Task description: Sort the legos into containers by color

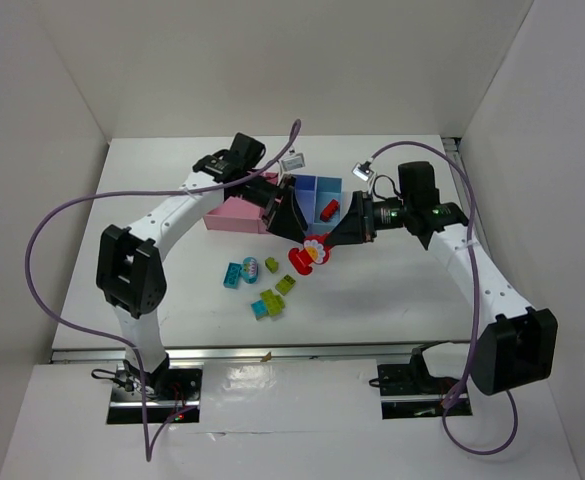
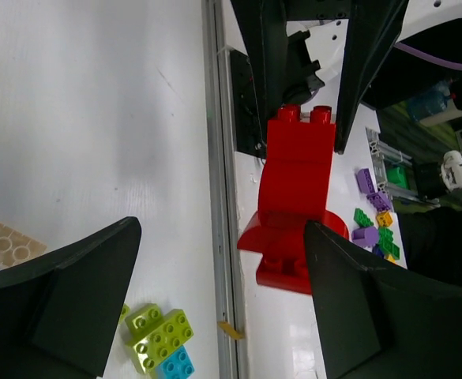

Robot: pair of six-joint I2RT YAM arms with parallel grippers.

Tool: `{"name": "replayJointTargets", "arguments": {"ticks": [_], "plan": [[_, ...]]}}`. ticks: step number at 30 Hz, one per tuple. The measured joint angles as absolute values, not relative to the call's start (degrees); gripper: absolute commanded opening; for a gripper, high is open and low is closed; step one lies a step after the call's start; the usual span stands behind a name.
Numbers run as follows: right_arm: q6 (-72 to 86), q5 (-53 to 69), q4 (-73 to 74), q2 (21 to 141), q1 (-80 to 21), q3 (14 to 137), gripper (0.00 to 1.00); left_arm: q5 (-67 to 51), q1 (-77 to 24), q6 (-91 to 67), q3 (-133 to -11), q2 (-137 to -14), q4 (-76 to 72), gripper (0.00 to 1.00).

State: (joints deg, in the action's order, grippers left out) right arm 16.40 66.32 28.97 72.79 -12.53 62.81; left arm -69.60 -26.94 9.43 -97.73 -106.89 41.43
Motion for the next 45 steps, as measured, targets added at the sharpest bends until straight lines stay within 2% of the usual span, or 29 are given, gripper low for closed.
{"name": "replayJointTargets", "arguments": {"ticks": [10, 19, 26, 28, 34, 36, 42, 45], "plan": [[15.3, 63.7, 30.2, 73.8, -11.9, 62.8, 0.18, -72.7, -19.2, 4.1, -95.6, -104.2, 35.6, 0.94], [15.2, 64.0, 30.1, 75.8, -11.9, 62.9, 0.18, -76.2, -26.7, 1.1, -95.2, -104.1, 31.4, 0.95], [15.2, 64.3, 30.0, 76.1, -11.9, 63.0, 0.18, -73.8, -28.3, 1.1, -95.3, -106.4, 32.2, 0.95], [15.2, 64.3, 30.0, 76.1, -11.9, 63.0, 0.18, -73.7, -28.4, 1.1, -95.4, -106.6, 32.5, 0.93], [15.2, 64.3, 29.8, 76.1, -11.9, 63.0, 0.18, -73.8, -28.7, 1.4, -96.1, -107.5, 33.8, 0.72], [15.2, 64.3, 29.6, 76.1, -11.9, 63.0, 0.18, -73.9, -28.8, 1.8, -96.2, -107.9, 34.6, 0.68], [15.2, 64.3, 29.5, 76.1, -11.9, 63.0, 0.18, -74.4, -29.4, 4.3, -96.8, -108.9, 37.8, 0.66], [15.4, 64.3, 29.1, 76.1, -11.9, 63.0, 0.18, -74.4, -29.7, 4.6, -96.9, -108.9, 38.6, 0.52]]}}
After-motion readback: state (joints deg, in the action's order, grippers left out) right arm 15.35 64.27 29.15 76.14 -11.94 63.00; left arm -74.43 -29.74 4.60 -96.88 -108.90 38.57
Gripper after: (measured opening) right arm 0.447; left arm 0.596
